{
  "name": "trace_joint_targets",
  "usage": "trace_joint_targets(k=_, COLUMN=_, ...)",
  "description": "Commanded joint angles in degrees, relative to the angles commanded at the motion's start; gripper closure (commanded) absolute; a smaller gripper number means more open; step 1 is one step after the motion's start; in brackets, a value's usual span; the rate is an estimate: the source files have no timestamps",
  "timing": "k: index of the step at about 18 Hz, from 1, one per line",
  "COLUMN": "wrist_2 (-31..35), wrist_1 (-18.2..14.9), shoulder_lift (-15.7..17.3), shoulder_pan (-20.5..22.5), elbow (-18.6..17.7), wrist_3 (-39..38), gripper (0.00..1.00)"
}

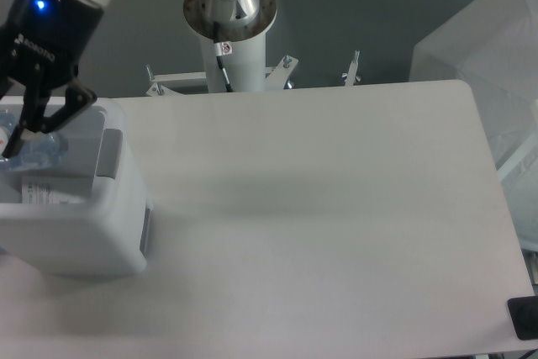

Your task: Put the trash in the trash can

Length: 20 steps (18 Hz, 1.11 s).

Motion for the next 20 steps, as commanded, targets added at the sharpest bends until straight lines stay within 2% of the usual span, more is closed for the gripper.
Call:
trace_joint_targets(k=5, wrist_2=0.00, wrist_1=-0.09, shoulder_lift=0.09, shoulder_pan=0.00, elbow=-0.18, wrist_3=-0.09, gripper=0.19)
trace_joint_targets(k=11, wrist_2=0.96, wrist_1=-0.35, shoulder_lift=0.09, shoulder_pan=0.79, elbow=-0.44, wrist_3=-0.09, gripper=0.03)
trace_joint_targets(k=12, wrist_2=2.79, wrist_1=-0.35, shoulder_lift=0.09, shoulder_pan=2.01, elbow=-0.53, wrist_3=0.00, gripper=0.00)
trace_joint_targets(k=15, wrist_2=5.45, wrist_1=-0.53, shoulder_lift=0.00, shoulder_pan=7.36, elbow=-0.97, wrist_3=0.09, gripper=0.00)
trace_joint_targets(k=18, wrist_2=5.54, wrist_1=-0.44, shoulder_lift=0.00, shoulder_pan=13.61, elbow=-3.25, wrist_3=1.14, gripper=0.00)
trace_joint_targets(k=20, wrist_2=5.71, wrist_1=-0.53, shoulder_lift=0.09, shoulder_pan=17.21, elbow=-5.00, wrist_3=5.16, gripper=0.00)
